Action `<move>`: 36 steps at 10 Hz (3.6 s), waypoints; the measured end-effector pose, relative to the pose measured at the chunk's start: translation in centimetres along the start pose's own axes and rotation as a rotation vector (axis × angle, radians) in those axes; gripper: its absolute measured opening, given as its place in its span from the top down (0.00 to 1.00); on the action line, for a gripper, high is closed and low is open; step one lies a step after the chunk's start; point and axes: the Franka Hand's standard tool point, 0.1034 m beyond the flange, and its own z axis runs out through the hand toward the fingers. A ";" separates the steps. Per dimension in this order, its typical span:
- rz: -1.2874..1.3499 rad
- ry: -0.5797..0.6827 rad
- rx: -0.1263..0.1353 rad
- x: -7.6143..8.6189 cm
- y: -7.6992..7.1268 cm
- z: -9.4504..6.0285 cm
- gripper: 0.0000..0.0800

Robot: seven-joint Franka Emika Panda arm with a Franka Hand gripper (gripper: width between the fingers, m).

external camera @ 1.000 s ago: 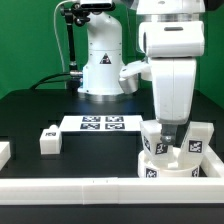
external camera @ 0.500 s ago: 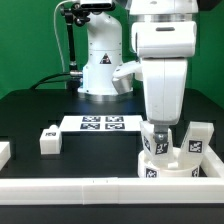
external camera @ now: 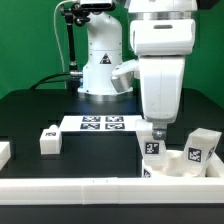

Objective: Assemble stool

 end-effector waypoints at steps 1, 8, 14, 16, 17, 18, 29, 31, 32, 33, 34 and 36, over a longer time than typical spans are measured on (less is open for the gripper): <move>0.030 0.000 -0.001 0.0 0.0 0.0 0.56; 0.431 0.031 -0.043 1.1 -0.2 0.0 0.56; 0.861 0.042 -0.039 1.0 0.0 -0.1 0.56; 1.068 0.059 -0.044 1.2 -0.2 0.1 0.56; 1.173 0.065 -0.044 1.4 -0.3 0.1 0.56; 1.272 0.080 -0.052 1.5 -0.4 0.1 0.56; 2.135 0.205 0.080 0.7 -0.6 0.3 0.56; 2.283 0.217 0.125 1.2 -0.3 0.3 0.56; 2.350 0.220 0.146 1.4 -0.2 0.3 0.56; 2.428 0.223 0.172 1.6 -0.1 0.4 0.56; 2.537 0.225 0.206 1.8 0.0 0.4 0.56; 2.646 0.221 0.243 2.0 -0.1 0.5 0.56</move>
Offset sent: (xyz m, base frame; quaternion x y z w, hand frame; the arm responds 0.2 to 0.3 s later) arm -0.0088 0.0190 -0.0036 -0.0439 0.0303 0.0513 0.9973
